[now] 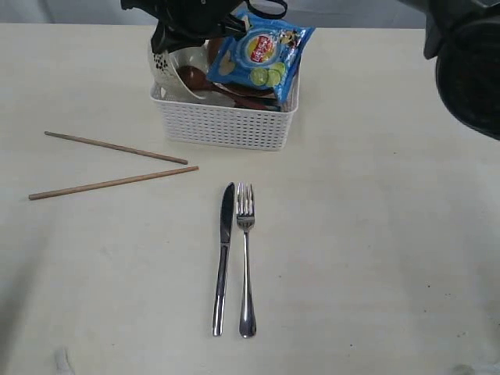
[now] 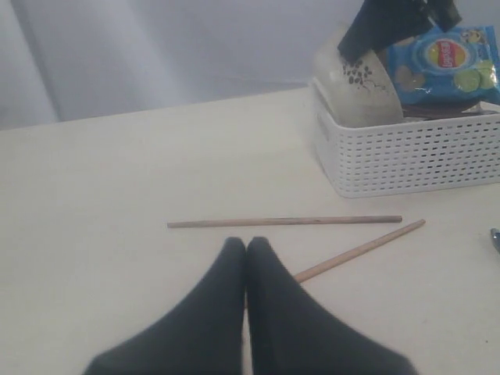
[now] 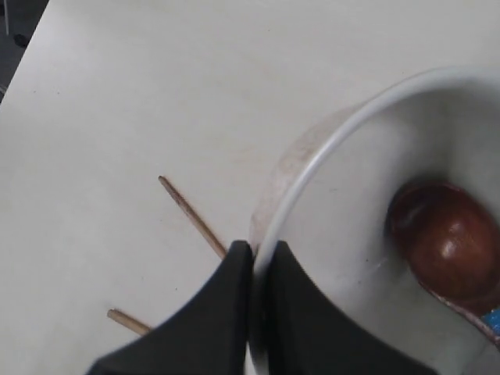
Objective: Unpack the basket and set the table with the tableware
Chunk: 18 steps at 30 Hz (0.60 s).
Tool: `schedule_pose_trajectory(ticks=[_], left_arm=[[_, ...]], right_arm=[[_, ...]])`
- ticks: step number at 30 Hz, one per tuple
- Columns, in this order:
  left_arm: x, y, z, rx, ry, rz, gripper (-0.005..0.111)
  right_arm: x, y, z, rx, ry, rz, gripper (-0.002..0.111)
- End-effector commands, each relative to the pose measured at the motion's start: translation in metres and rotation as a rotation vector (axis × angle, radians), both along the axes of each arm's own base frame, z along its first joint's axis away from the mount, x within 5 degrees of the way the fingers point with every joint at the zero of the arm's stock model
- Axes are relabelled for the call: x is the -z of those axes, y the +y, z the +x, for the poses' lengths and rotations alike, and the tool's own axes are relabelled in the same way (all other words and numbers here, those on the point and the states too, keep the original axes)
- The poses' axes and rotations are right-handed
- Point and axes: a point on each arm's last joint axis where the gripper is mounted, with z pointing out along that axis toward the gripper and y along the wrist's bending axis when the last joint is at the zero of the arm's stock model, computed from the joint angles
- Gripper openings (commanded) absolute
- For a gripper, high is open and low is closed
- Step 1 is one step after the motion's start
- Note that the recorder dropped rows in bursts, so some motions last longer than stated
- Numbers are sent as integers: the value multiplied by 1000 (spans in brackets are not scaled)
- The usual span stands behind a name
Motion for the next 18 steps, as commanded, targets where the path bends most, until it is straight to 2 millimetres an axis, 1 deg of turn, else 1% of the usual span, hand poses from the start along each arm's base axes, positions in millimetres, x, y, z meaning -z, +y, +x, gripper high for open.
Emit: schedule_pose_trajectory(ticks=[1,5,10,13,18], left_arm=[[0,0,0,7,-8,-3,0],[0,0,0,7,-8,-3,0],[0,0,0,7,-8,-3,0],[0,0,0,7,-8,-3,0],[0,0,0,7,-8,-3,0]], right_arm=[[-8,3,-1,-27,-9,64,0],[-11,7,-3,-54,-6,119,0],[-11,7,-4,-59,2,118,0],[-12,8,-5,-104,-23,120,0],[-15,11,-7,-127,-21,167,0]])
